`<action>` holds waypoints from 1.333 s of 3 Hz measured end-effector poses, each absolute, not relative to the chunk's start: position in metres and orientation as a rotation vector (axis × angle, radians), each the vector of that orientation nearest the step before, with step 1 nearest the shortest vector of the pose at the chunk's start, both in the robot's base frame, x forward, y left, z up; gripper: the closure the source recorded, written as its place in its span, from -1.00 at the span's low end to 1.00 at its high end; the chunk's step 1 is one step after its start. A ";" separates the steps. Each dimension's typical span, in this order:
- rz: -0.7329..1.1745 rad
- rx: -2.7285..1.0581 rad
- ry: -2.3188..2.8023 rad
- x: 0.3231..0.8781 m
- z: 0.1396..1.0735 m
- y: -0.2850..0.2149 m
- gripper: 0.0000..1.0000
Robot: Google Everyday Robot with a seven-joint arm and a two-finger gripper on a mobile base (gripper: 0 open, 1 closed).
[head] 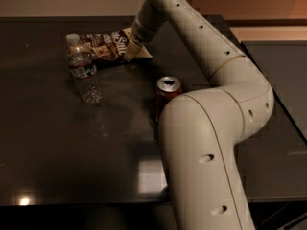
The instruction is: Move brown chip bag near water bottle
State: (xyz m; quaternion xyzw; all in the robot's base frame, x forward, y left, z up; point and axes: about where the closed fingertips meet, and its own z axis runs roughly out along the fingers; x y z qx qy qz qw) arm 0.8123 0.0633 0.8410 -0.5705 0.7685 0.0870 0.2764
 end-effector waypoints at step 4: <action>0.256 -1.548 1.996 0.776 0.873 0.057 1.00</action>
Offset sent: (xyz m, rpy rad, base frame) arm -0.0257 -0.0077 0.0327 0.0343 -0.0354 0.0277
